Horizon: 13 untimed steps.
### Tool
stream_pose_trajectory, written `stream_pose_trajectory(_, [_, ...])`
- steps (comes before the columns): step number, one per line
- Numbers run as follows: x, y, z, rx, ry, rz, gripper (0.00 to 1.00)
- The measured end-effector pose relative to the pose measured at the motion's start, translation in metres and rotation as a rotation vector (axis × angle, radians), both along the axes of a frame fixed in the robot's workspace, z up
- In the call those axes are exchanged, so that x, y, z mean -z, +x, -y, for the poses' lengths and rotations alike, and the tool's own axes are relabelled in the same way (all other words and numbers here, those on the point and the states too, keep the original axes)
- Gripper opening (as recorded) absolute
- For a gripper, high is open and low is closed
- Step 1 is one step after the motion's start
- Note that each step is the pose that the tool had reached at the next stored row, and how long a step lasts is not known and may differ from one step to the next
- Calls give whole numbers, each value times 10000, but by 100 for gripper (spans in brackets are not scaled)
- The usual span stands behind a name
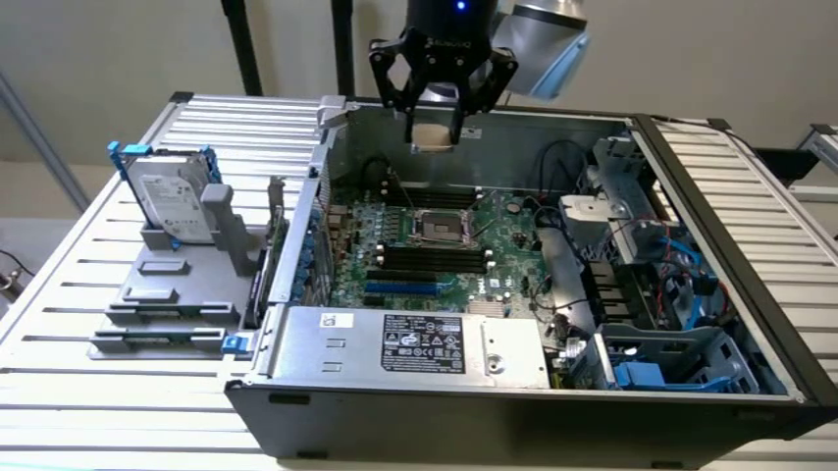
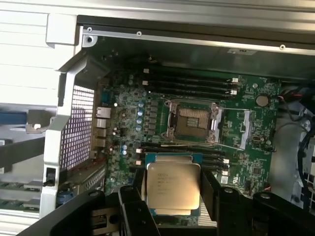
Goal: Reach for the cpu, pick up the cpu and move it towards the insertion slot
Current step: 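Pick up the cpu and move it towards the insertion slot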
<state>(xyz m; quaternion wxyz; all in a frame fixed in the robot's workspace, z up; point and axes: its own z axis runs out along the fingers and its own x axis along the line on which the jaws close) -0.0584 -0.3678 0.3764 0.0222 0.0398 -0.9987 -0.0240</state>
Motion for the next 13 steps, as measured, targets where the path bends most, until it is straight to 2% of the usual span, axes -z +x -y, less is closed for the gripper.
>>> stream_pose_trajectory(5, [3,85,-14,87,12,1,55])
stream_pose_trajectory(13, [20,109,-17,738,100,1,55])
